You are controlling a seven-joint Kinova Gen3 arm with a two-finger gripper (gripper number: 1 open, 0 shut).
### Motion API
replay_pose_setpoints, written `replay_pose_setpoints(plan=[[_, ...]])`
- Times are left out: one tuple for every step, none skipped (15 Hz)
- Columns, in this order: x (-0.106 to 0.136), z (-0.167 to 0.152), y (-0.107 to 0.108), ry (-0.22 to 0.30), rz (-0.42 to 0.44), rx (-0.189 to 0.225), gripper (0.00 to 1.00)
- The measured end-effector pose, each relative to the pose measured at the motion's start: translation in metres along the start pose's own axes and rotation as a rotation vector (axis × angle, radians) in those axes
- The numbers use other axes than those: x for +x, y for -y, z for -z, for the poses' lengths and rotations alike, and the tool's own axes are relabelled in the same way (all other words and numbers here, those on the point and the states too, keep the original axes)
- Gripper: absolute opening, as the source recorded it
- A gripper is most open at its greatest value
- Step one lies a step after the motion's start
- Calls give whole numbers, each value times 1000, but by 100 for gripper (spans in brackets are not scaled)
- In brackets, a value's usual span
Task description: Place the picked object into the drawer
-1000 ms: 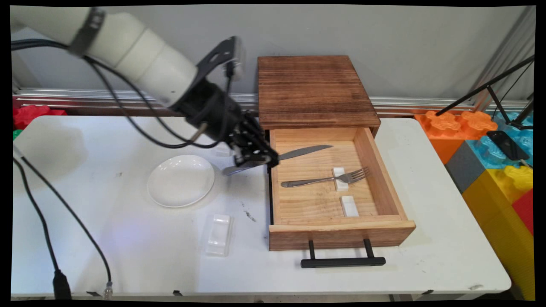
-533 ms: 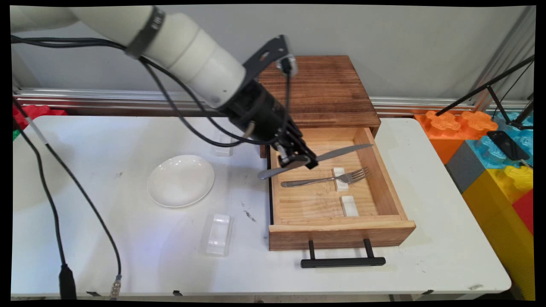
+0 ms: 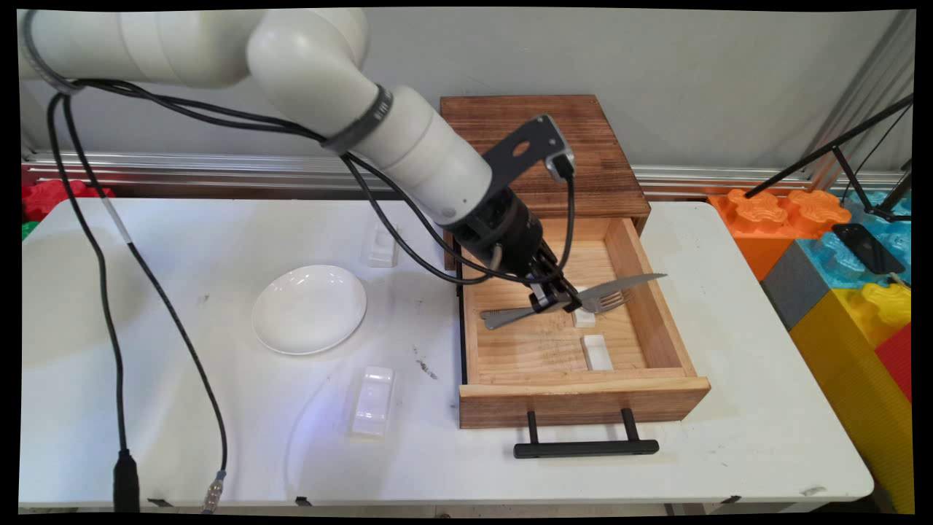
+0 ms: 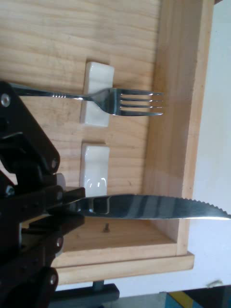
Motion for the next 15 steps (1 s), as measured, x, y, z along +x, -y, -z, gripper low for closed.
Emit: replay_pose_setpoints(plan=[[-1,-9,1,3,0,0,0],[-2,-16,1,6,0,0,0],[-3,-23,1,8,-1,-1,0],[-4,-27,2,9,-2,-1,0],[-6,-35,2,12,-6,-1,0],[-9,-40,2,17,-9,-2,0],[-10,-43,2,19,-10,-3,0],[-12,-46,2,22,-11,-3,0],[-14,-48,3,24,-13,-3,0],[-16,-51,3,29,-15,-2,0],[-19,-55,4,34,-16,0,0],[-22,-58,5,37,-18,1,0],[-25,-62,6,41,-21,1,0],[-28,-66,7,45,-22,1,0],[-31,-68,8,47,-25,1,0]])
